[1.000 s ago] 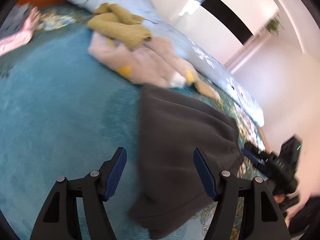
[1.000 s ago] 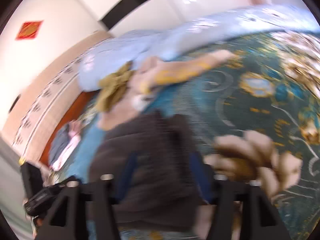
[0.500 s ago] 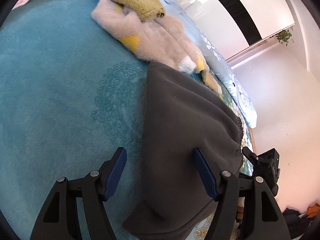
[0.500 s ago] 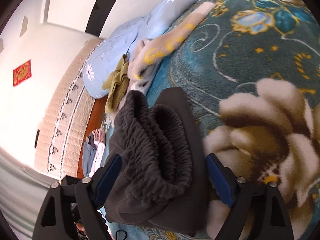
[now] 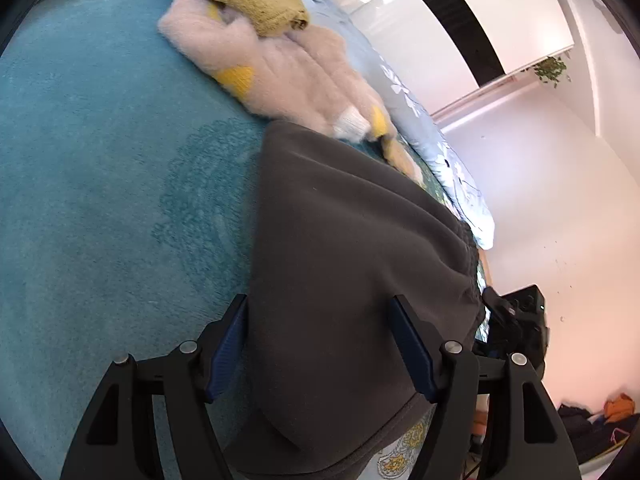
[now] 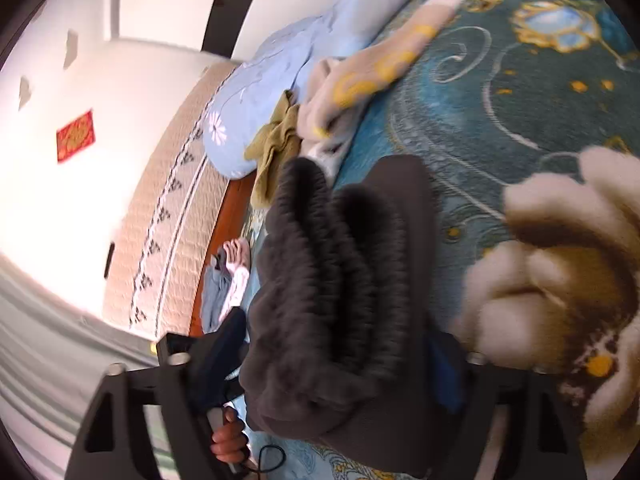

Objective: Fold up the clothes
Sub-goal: 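Grasp the folded sweatpants with the left tool while the right tool holds the waistband, then lift the folded sweatpants with both tools and carry them toward the pink towel stack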

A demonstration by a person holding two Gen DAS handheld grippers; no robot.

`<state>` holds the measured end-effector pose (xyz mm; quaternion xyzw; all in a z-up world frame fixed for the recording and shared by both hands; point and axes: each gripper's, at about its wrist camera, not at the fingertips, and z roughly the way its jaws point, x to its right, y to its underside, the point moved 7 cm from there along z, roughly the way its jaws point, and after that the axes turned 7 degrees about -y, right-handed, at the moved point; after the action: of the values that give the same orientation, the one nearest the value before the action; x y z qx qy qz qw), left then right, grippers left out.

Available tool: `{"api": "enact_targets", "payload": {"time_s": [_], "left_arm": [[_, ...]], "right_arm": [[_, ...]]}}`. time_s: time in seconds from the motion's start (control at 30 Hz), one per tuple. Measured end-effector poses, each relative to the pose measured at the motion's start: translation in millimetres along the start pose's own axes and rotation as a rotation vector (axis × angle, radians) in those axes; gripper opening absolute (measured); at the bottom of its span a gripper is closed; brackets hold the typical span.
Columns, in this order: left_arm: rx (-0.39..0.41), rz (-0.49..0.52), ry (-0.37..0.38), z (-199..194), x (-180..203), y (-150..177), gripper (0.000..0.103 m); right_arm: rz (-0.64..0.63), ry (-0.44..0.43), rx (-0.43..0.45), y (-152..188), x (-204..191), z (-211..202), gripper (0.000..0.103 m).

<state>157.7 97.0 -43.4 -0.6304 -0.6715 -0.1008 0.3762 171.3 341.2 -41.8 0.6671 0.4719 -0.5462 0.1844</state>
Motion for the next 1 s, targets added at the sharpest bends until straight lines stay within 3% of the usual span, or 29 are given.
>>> {"api": "enact_targets", "payload": {"time_s": [0.1, 0.27, 0.47, 0.77, 1.0], "left_arm": [[0.001, -0.003, 0.012, 1, 0, -1, 0.070], [0.010, 0.064, -0.026, 1, 8, -1, 0.062], [0.031, 0.130, -0.041, -4, 15, -2, 0.050], [0.077, 0.176, -0.015, -37, 4, -6, 0.044], [0.187, 0.163, -0.005, -92, -24, -30, 0.044]], "right_arm": [[0.007, 0.033, -0.013, 1, 6, 3, 0.067], [-0.106, 0.132, -0.029, 7, -3, 11, 0.067], [-0.134, 0.162, 0.029, 9, -14, 5, 0.060], [-0.193, 0.143, 0.061, 30, -57, 10, 0.057], [-0.267, 0.103, 0.021, 35, -110, 51, 0.057]]}}
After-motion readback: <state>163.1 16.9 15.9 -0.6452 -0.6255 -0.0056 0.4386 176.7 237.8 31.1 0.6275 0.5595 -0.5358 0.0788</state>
